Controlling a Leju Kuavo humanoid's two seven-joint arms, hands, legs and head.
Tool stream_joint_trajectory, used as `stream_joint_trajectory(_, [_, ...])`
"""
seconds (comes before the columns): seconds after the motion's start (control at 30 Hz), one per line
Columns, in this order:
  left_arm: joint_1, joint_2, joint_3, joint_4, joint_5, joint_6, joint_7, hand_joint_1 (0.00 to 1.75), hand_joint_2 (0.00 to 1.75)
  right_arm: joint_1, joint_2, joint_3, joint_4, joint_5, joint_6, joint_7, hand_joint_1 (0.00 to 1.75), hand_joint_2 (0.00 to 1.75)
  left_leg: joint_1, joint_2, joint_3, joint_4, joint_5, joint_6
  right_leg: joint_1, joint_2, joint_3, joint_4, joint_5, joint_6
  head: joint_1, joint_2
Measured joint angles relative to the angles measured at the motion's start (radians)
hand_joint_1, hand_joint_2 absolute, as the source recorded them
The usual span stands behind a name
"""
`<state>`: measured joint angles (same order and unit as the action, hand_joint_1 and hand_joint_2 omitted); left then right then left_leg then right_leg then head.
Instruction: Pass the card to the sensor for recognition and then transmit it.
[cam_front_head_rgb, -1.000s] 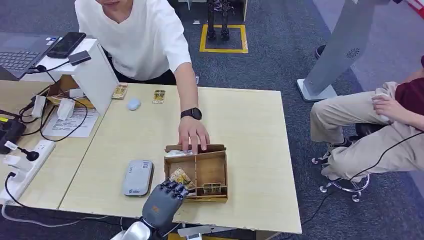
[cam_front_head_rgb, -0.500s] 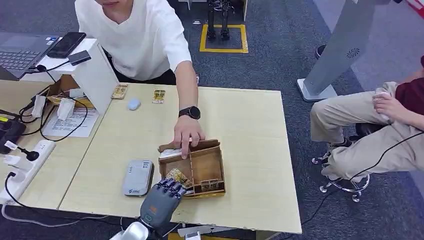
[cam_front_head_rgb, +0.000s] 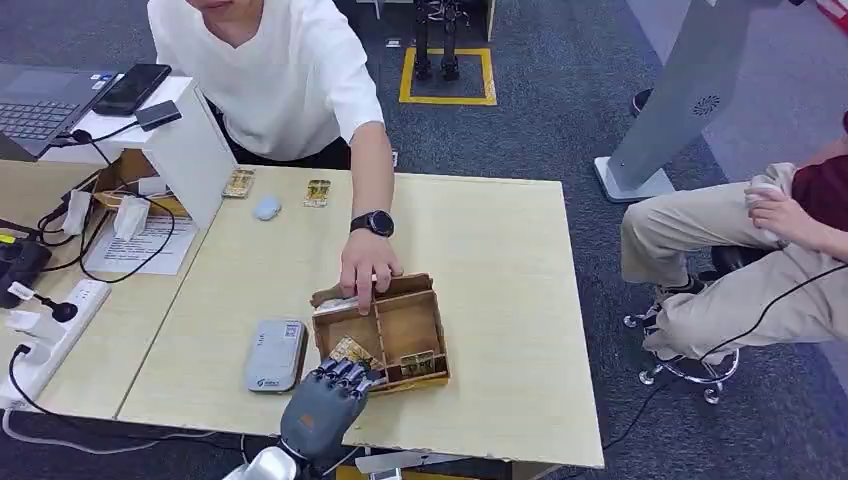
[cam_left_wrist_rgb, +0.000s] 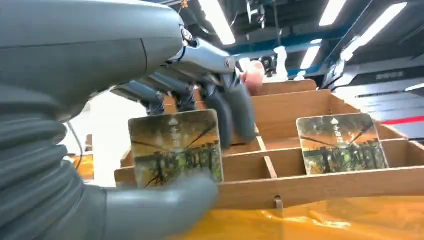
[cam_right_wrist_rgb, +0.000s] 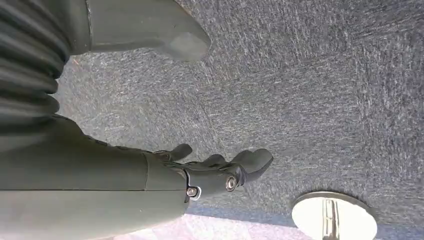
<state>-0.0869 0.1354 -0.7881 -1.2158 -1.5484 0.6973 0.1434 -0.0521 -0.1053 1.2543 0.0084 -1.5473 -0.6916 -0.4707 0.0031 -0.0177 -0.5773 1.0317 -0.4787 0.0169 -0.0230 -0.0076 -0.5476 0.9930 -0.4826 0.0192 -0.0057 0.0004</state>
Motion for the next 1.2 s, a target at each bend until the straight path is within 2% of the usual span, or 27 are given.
stream_joint_trajectory(0.83, [0.016, 0.002, 0.000, -0.030, 0.000, 0.000, 0.004, 0.00, 1.75, 0.000, 0.002, 0.000, 0.000, 0.000, 0.000, -0.011, 0.00, 1.75, 0.000, 0.000, -0.001, 0.000, 0.000, 0.000, 0.000, 0.000, -0.001, 0.000, 0.000, 0.000, 0.000, 0.000])
stream_joint_trajectory(0.97, [0.002, 0.017, 0.000, -0.030, 0.000, -0.001, 0.094, 0.00, 1.75, 0.001, 0.002, -0.005, 0.000, 0.010, 0.000, -0.011, 0.00, 1.75, 0.000, 0.000, -0.001, 0.000, 0.000, 0.000, 0.000, 0.000, -0.002, 0.000, 0.000, 0.000, 0.000, 0.000])
stream_joint_trajectory(1.1, [-0.044, 0.032, -0.022, -0.022, 0.000, -0.043, 0.289, 0.00, 1.75, 0.002, 0.002, -0.022, 0.000, 0.021, 0.000, -0.010, 0.00, 1.75, 0.000, 0.000, -0.001, 0.000, 0.000, 0.000, 0.000, 0.000, -0.002, 0.000, 0.000, 0.000, 0.000, 0.000])
stream_joint_trajectory(1.2, [-0.068, 0.034, -0.070, -0.017, 0.000, -0.090, 0.374, 0.00, 1.75, 0.003, 0.002, -0.031, 0.000, 0.022, 0.000, -0.004, 0.00, 1.75, 0.000, 0.000, -0.002, 0.000, 0.000, 0.000, 0.000, 0.000, -0.002, 0.000, 0.000, 0.000, 0.000, 0.000])
